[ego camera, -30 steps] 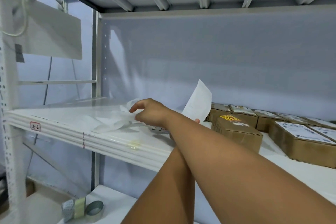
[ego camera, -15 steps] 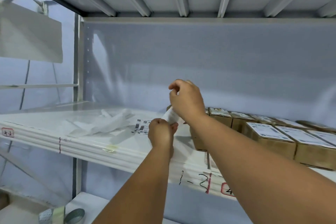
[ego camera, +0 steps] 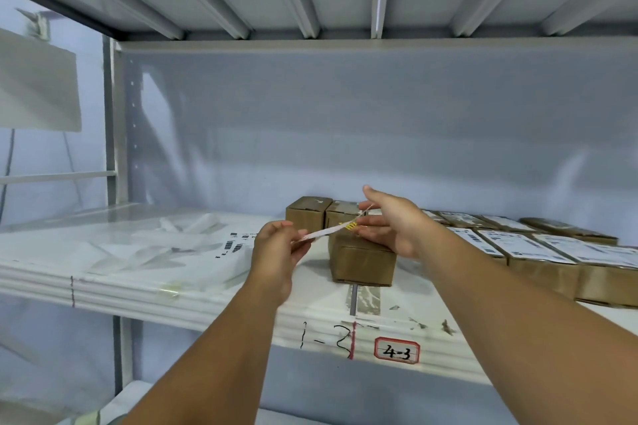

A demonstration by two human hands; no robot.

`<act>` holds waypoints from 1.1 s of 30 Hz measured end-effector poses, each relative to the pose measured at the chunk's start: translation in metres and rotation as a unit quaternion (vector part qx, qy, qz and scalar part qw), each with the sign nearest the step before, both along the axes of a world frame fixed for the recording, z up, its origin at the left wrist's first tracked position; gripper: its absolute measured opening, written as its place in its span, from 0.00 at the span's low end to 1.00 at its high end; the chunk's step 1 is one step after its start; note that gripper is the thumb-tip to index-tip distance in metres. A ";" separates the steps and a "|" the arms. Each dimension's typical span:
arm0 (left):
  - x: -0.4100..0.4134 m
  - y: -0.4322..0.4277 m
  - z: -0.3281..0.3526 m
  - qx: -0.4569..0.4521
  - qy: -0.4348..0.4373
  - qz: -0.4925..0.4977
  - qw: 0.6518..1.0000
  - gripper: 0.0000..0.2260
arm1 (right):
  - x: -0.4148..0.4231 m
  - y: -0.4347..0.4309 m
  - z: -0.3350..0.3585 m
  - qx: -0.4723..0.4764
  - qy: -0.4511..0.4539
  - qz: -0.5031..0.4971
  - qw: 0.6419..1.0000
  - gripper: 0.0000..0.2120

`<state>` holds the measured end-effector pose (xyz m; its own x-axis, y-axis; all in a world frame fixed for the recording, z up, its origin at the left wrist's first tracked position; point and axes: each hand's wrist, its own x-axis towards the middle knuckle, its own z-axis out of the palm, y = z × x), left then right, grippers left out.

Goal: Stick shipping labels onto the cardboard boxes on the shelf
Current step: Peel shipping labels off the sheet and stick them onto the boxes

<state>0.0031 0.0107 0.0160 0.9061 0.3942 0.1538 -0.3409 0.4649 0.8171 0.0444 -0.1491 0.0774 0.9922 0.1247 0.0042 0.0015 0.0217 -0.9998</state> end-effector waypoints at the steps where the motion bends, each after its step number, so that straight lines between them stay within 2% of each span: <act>1: 0.001 0.000 0.000 0.009 0.006 -0.001 1.000 0.11 | -0.001 0.001 0.000 -0.016 -0.013 0.020 1.000 0.16; 4: 0.004 0.000 -0.002 0.053 0.030 -0.008 0.998 0.16 | -0.003 0.005 -0.001 -0.067 -0.061 0.073 0.993 0.14; 7: 0.004 -0.001 -0.002 0.075 0.037 -0.014 0.996 0.20 | -0.007 0.005 0.003 -0.103 -0.069 0.129 0.984 0.08; 11: 0.002 0.000 -0.002 0.069 0.028 -0.026 0.997 0.22 | -0.011 0.002 0.005 -0.139 -0.061 0.157 0.976 0.11; 14: 0.002 0.002 -0.001 0.052 0.015 -0.027 0.998 0.23 | -0.011 -0.001 0.009 -0.140 -0.061 0.168 0.974 0.09; 18: -0.005 0.000 0.003 0.031 0.003 -0.031 0.999 0.18 | -0.013 0.002 0.013 -0.189 -0.044 0.193 0.962 0.08; 22: -0.001 -0.001 0.001 0.007 0.029 -0.028 0.999 0.03 | -0.016 0.003 0.015 -0.218 -0.064 0.216 0.949 0.10; 23: 0.002 -0.001 0.000 0.024 0.046 -0.014 0.999 0.02 | -0.017 0.001 0.016 -0.223 -0.062 0.232 0.945 0.09; 25: 0.007 -0.002 -0.003 0.100 0.078 0.027 0.992 0.06 | -0.021 -0.007 0.018 -0.230 -0.049 0.272 0.933 0.08; 27: 0.008 -0.003 -0.004 0.150 0.084 0.047 0.984 0.12 | -0.024 -0.018 0.020 -0.202 -0.036 0.303 0.931 0.07; 29: 0.009 -0.004 -0.005 0.171 0.072 0.041 0.982 0.16 | -0.025 -0.029 0.022 -0.129 -0.036 0.294 0.946 0.07; 33: 0.007 -0.006 -0.004 0.228 0.104 0.048 0.967 0.12 | -0.022 -0.037 0.017 0.054 -0.076 0.158 0.983 0.10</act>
<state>0.0098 0.0047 0.0122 0.8983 0.4128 0.1508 -0.1718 0.0140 0.9850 0.0223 -0.1858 0.0940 0.8909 0.4174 0.1791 0.1267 0.1504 -0.9805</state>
